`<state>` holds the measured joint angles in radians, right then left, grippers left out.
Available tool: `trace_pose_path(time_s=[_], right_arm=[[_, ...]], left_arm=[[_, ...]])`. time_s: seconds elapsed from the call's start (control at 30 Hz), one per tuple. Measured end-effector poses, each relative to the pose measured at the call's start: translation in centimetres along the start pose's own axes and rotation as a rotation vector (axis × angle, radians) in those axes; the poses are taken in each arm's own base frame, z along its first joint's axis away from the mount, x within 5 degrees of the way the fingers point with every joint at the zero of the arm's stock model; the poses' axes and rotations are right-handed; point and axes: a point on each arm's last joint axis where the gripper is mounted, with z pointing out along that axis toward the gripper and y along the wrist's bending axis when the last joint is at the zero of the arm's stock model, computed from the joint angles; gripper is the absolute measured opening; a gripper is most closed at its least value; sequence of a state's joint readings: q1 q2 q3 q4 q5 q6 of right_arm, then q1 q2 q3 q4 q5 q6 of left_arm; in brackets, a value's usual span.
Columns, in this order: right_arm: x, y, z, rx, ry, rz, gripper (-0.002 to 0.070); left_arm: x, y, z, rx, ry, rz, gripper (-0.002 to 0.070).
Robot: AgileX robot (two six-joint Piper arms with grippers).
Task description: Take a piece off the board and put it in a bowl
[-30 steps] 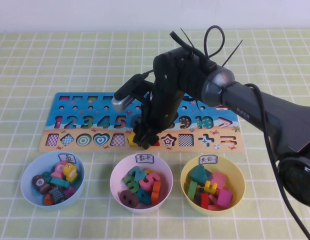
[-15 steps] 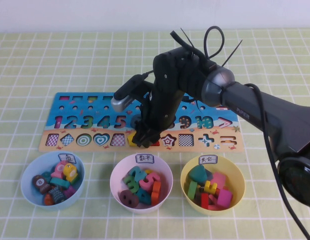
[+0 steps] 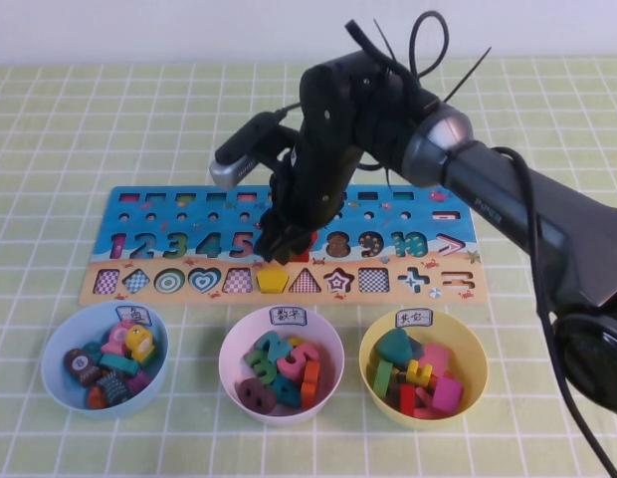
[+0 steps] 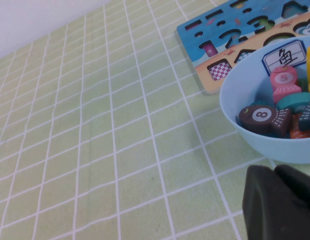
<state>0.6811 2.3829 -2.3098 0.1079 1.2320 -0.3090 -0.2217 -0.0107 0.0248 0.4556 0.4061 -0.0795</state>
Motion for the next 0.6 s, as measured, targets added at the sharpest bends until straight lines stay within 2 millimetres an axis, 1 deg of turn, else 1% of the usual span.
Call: trace_pose_path(time_s=[0.2,0.33,0.4,0.5,0.6], right_arm=[[-0.4,0.1,-2.2,0.012,-0.040,0.025,0.0301],[-0.6,0.3,-4.7,0.023,-0.084,0.029,0.0301],[-0.4,0.6,-6.5,0.028,-0.103,0.029,0.0300],[0.7,1.5,-8.9,0.026,-0.099,0.021,0.0300],[2.8,2.5,-10.4,0.020,-0.053,0.016,0.0300]], left_arm=[[0.0,0.0,0.0,0.000,0.000,0.000,-0.0005],[0.0,0.0,0.0,0.000,0.000,0.000,-0.0005],[0.0,0.0,0.0,0.000,0.000,0.000,-0.0005],[0.0,0.0,0.0,0.000,0.000,0.000,-0.0005],[0.0,0.0,0.0,0.000,0.000,0.000,-0.0005]])
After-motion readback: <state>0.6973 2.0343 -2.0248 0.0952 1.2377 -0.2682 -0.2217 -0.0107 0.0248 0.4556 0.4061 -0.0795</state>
